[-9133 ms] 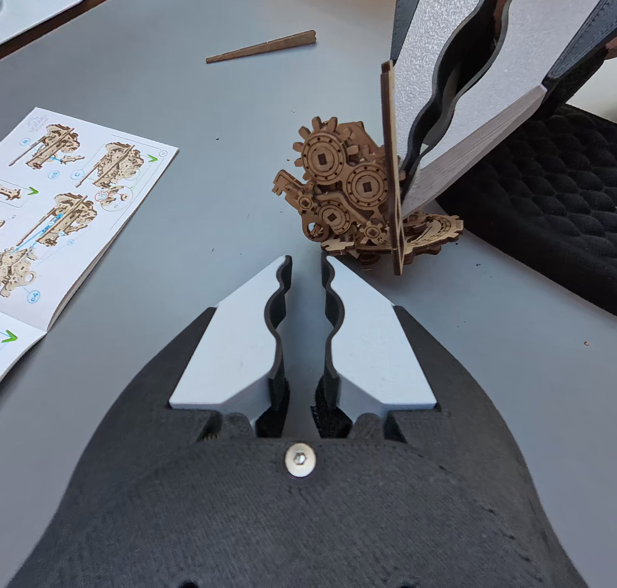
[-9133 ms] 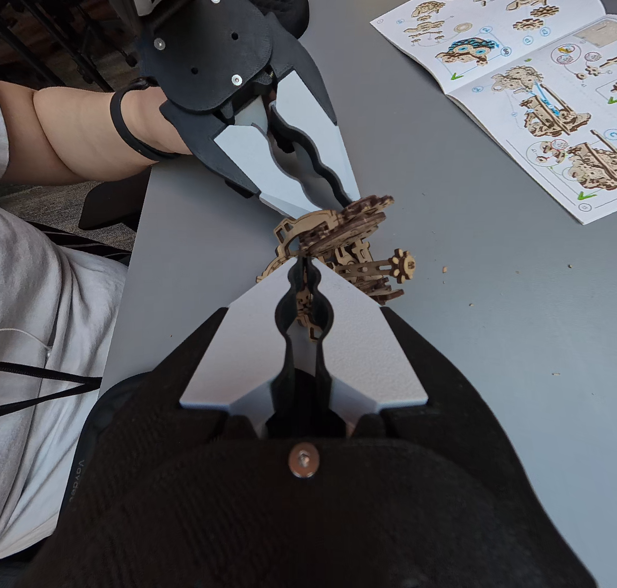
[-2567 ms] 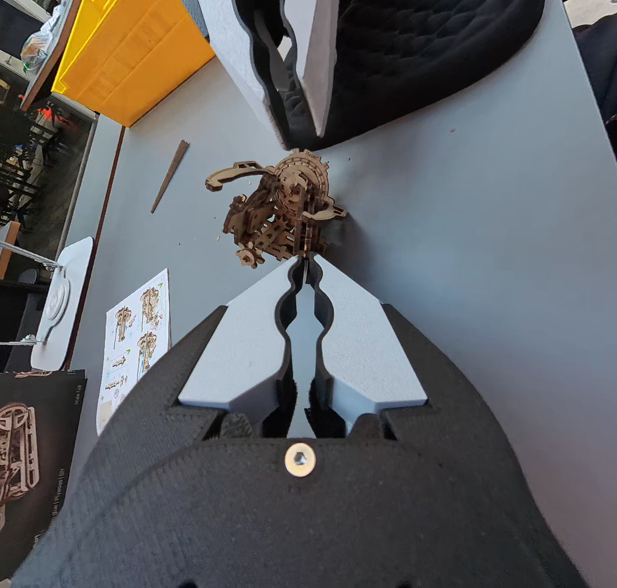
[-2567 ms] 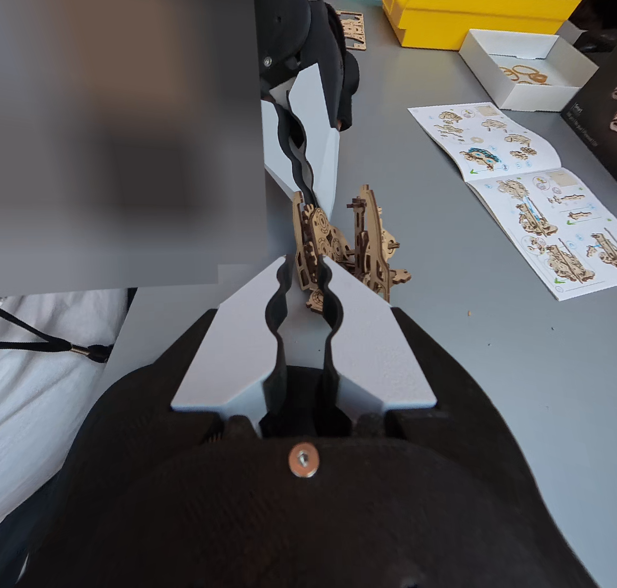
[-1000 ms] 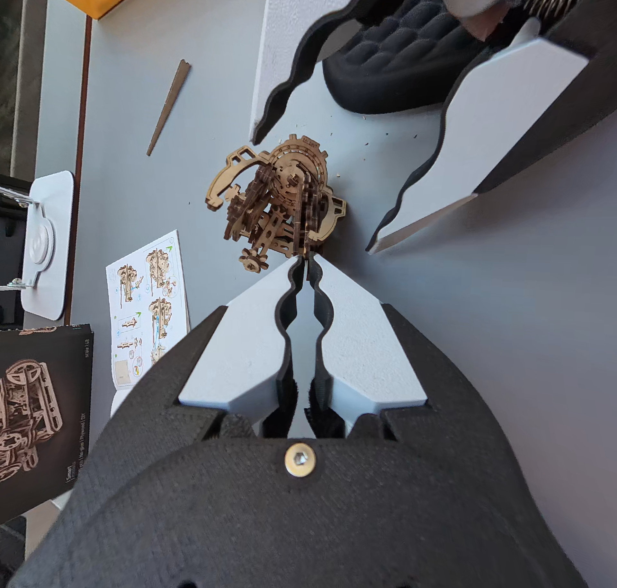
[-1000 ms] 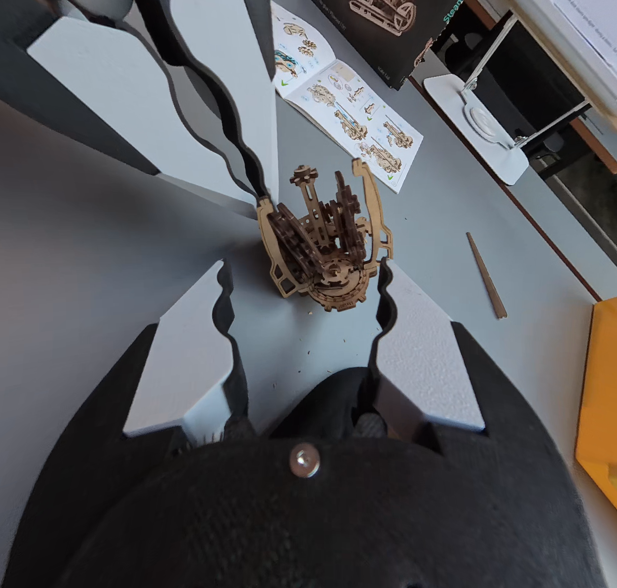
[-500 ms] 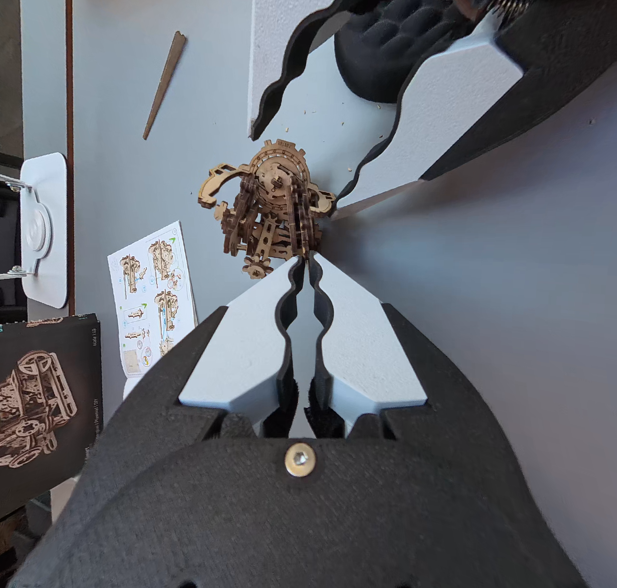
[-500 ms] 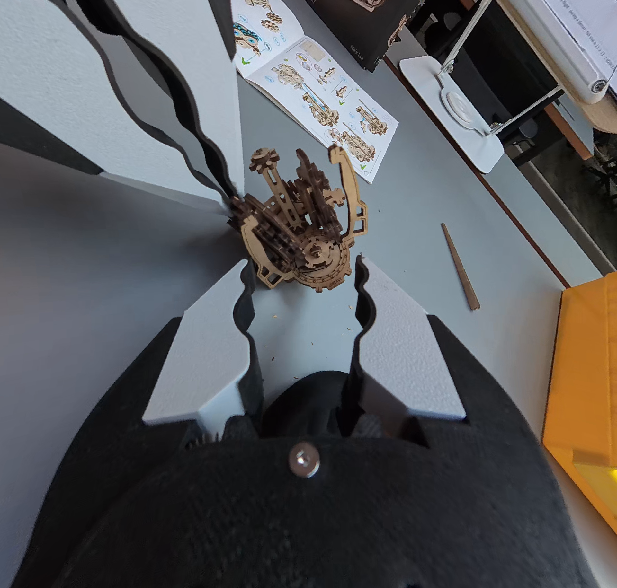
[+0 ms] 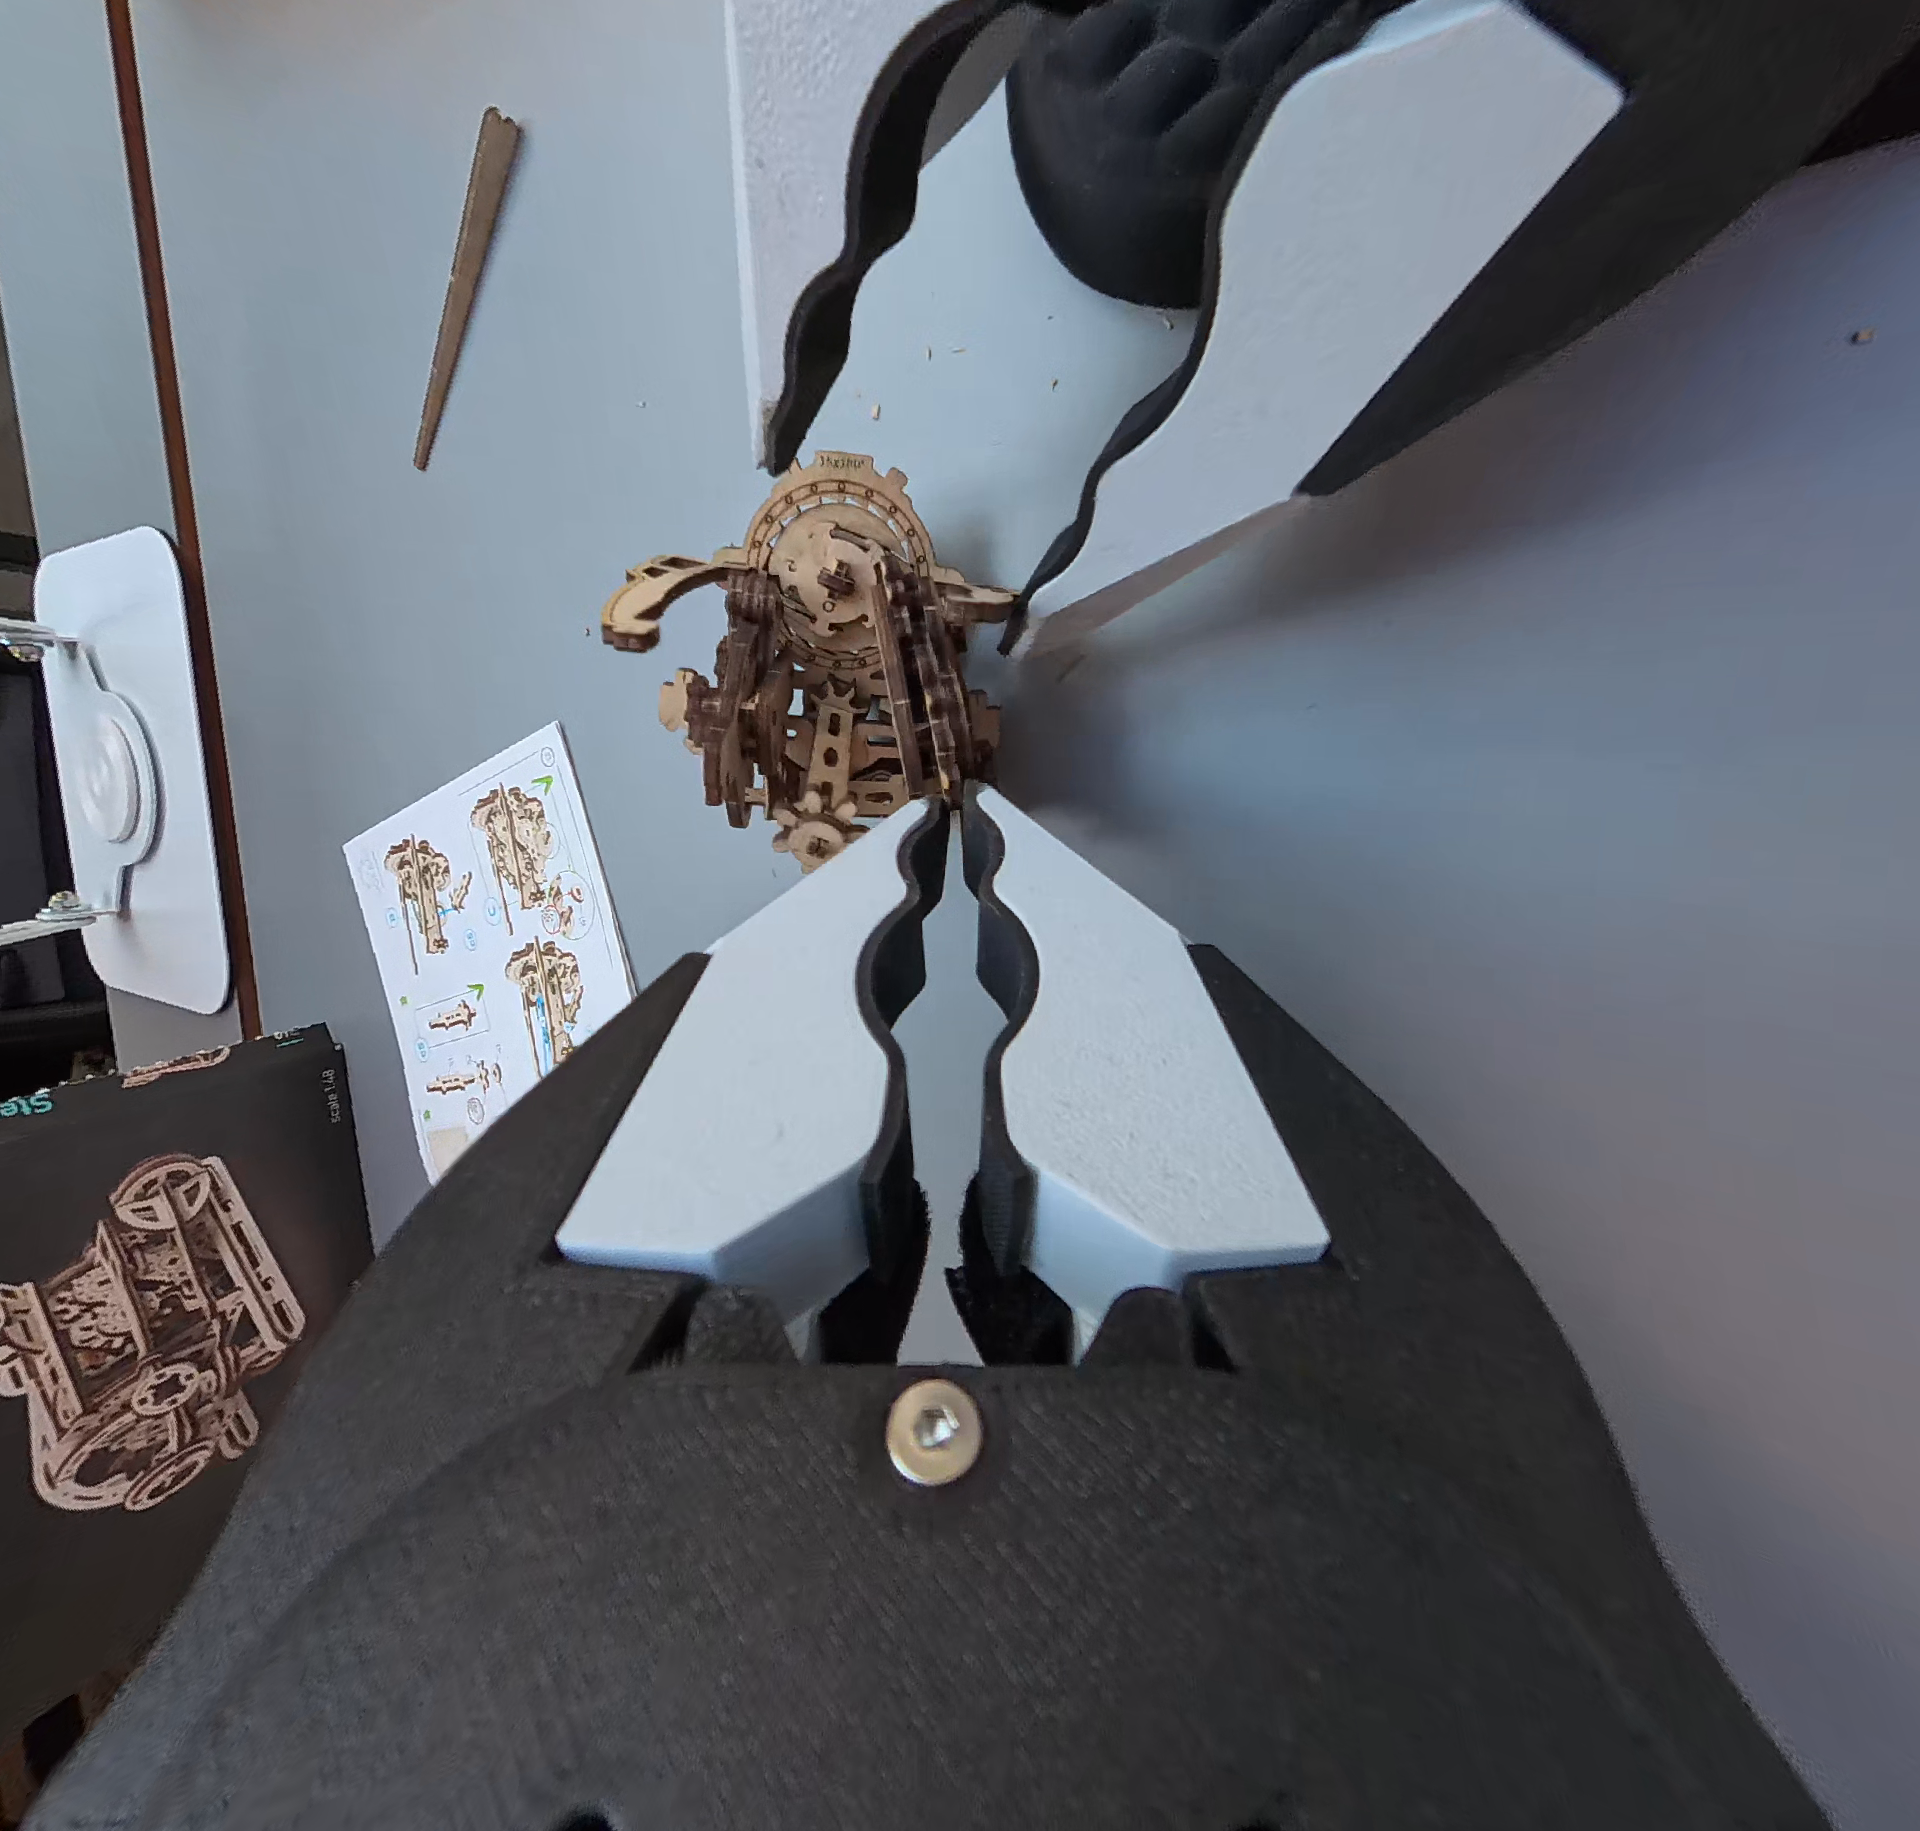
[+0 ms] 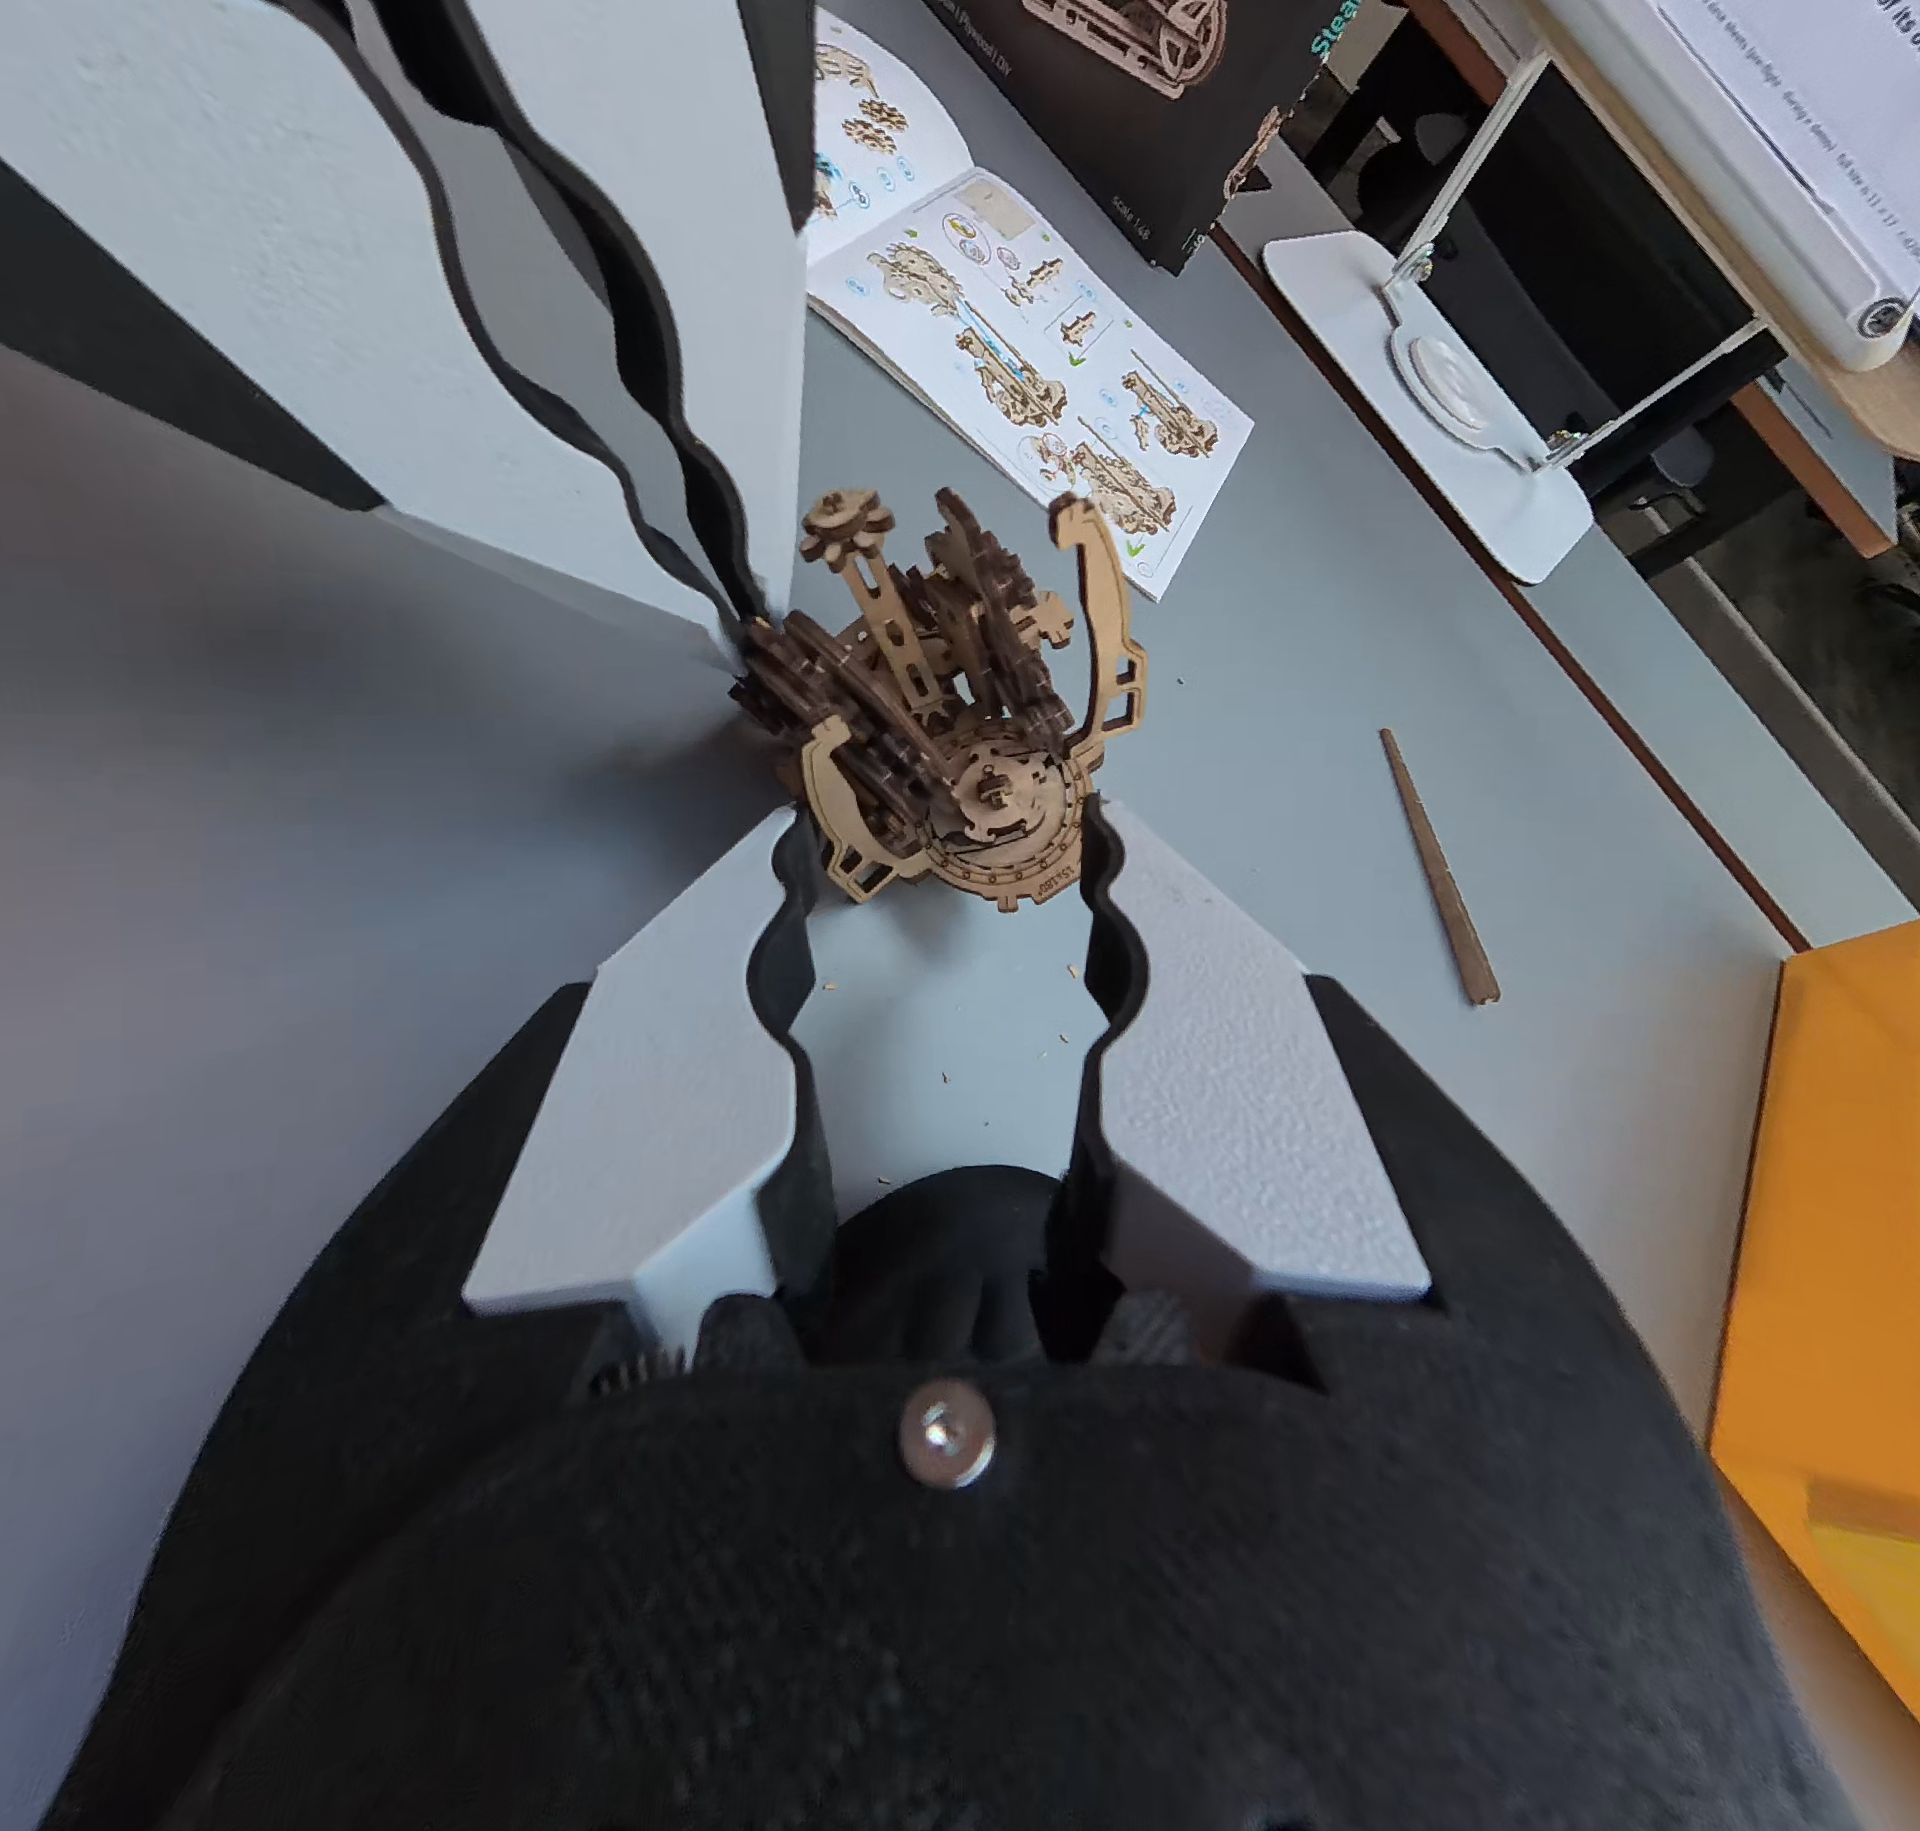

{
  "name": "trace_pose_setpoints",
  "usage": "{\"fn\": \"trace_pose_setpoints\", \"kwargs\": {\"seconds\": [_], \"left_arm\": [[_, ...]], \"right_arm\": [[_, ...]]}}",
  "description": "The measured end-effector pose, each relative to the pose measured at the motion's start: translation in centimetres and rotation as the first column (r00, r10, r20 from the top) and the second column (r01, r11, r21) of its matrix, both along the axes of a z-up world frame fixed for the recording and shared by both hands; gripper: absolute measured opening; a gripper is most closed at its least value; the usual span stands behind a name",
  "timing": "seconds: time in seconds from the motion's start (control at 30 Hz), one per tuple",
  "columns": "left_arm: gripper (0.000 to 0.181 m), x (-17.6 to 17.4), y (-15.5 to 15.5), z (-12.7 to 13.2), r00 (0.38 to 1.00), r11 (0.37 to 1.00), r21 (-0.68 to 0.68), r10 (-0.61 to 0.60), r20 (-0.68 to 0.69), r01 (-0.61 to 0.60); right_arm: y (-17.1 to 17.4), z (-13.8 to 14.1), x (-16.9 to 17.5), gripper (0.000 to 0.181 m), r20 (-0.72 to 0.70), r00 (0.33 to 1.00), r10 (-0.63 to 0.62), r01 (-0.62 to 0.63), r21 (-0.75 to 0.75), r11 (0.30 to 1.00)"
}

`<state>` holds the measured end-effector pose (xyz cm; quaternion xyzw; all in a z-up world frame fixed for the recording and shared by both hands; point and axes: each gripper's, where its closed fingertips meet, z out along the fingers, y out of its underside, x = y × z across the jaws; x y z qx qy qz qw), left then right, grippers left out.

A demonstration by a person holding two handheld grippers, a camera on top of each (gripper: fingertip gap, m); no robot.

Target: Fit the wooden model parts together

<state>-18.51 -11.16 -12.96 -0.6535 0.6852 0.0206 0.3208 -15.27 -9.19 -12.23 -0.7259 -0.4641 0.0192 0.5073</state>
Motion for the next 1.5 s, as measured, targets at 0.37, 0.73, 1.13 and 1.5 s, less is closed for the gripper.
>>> {"fn": "trace_pose_setpoints", "kwargs": {"seconds": [0.37, 0.73, 1.13, 1.5], "left_arm": [[0.001, 0.1, -0.1, -0.1, 0.995, 0.996, 0.035, -0.084, -0.051, 0.086], [0.001, 0.1, 0.1, -0.1, 0.996, 0.995, 0.046, -0.082, -0.038, 0.084], [0.008, 0.2, 0.7, 0.1, 0.999, 0.995, 0.088, -0.052, 0.014, 0.050], [0.019, 1.7, 0.2, 0.7, 0.986, 0.983, 0.166, -0.104, 0.134, 0.081]], "right_arm": [[-1.3, -0.9, -1.1, 0.052, -0.030, 0.970, 0.241, -0.243, -0.098, 0.965], [-2.1, -0.3, -1.4, 0.055, 0.121, 0.816, 0.565, -0.576, 0.089, 0.813], [-0.9, -0.9, -1.4, 0.029, 0.125, 0.852, 0.508, -0.519, 0.086, 0.850], [-1.2, -0.8, -1.6, 0.027, 0.120, 0.843, 0.525, -0.536, 0.089, 0.840]]}}
